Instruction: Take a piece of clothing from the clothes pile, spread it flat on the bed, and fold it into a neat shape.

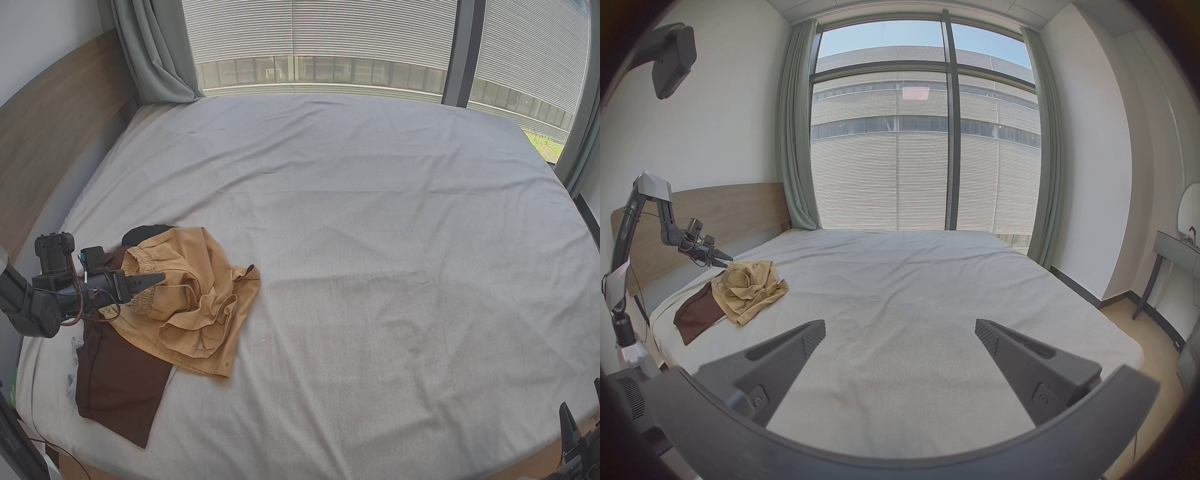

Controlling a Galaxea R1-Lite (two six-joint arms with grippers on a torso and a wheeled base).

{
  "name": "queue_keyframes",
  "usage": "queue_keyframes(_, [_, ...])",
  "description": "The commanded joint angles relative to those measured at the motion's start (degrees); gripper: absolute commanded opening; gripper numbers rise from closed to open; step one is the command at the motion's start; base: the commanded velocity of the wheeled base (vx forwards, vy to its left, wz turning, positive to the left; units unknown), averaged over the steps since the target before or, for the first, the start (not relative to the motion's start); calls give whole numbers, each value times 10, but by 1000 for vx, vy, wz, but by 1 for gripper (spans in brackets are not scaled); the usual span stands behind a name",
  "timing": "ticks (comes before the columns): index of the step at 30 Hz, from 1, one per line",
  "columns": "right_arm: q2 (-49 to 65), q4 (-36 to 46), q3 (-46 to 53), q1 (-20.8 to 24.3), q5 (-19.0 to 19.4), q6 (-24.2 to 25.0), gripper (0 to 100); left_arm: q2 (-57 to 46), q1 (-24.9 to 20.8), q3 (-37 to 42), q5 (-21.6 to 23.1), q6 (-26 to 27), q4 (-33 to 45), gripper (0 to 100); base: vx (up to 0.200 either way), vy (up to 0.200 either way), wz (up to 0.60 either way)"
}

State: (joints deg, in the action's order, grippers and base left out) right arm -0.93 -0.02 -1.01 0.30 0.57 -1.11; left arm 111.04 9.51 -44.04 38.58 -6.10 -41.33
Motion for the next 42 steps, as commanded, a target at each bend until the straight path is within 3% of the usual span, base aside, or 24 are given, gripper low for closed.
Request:
queue_keyframes(1, [8, -1, 10, 0, 0, 1, 100, 12, -7, -8, 6, -1, 0, 100, 0, 0, 0])
queue_keyframes(17, [8, -1, 10, 0, 0, 1, 100, 22, -44, -13, 13, -6, -1, 100, 0, 0, 0])
queue_keyframes(38, [8, 0, 10, 0, 0, 1, 100, 62, -56, -33, 11, -18, -27, 100, 0, 0, 0])
queue_keyframes(39, [8, -1, 10, 0, 0, 1, 100, 65, -55, -34, 11, -17, -27, 0, 0, 0, 0])
queue_keyframes(42, [8, 0, 10, 0, 0, 1, 100, 67, -55, -35, 13, -17, -27, 0, 0, 0, 0])
